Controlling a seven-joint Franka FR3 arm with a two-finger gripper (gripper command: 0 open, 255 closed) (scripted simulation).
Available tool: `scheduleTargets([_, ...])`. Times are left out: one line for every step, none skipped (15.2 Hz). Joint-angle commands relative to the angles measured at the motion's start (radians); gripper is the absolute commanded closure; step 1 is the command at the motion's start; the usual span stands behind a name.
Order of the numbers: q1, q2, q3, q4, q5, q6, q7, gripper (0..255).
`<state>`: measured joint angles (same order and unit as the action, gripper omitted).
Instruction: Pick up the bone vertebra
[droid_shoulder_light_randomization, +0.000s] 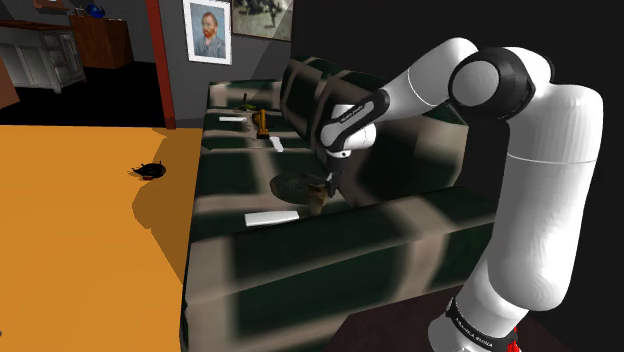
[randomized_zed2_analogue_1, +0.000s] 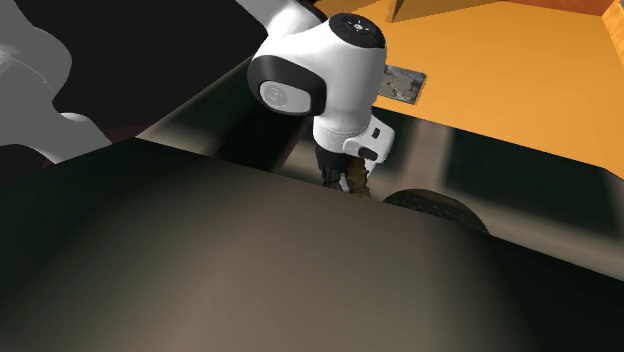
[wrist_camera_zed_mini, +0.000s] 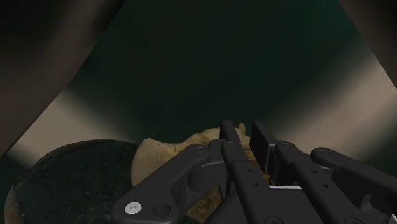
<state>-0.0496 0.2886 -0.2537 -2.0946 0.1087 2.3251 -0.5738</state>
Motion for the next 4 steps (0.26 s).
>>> scheduleTargets([0.002, -0.021, -0.003, 0.002, -0.008, -0.022, 0.005, 255])
scheduleTargets([0.003, -0.03, -0.005, 0.005, -0.012, -0.034, 0.008, 255])
scheduleTargets([0.003, -0.031, -0.005, 0.006, -0.012, -0.036, 0.008, 255])
scheduleTargets([0.003, -0.031, -0.005, 0.006, -0.012, -0.036, 0.008, 255])
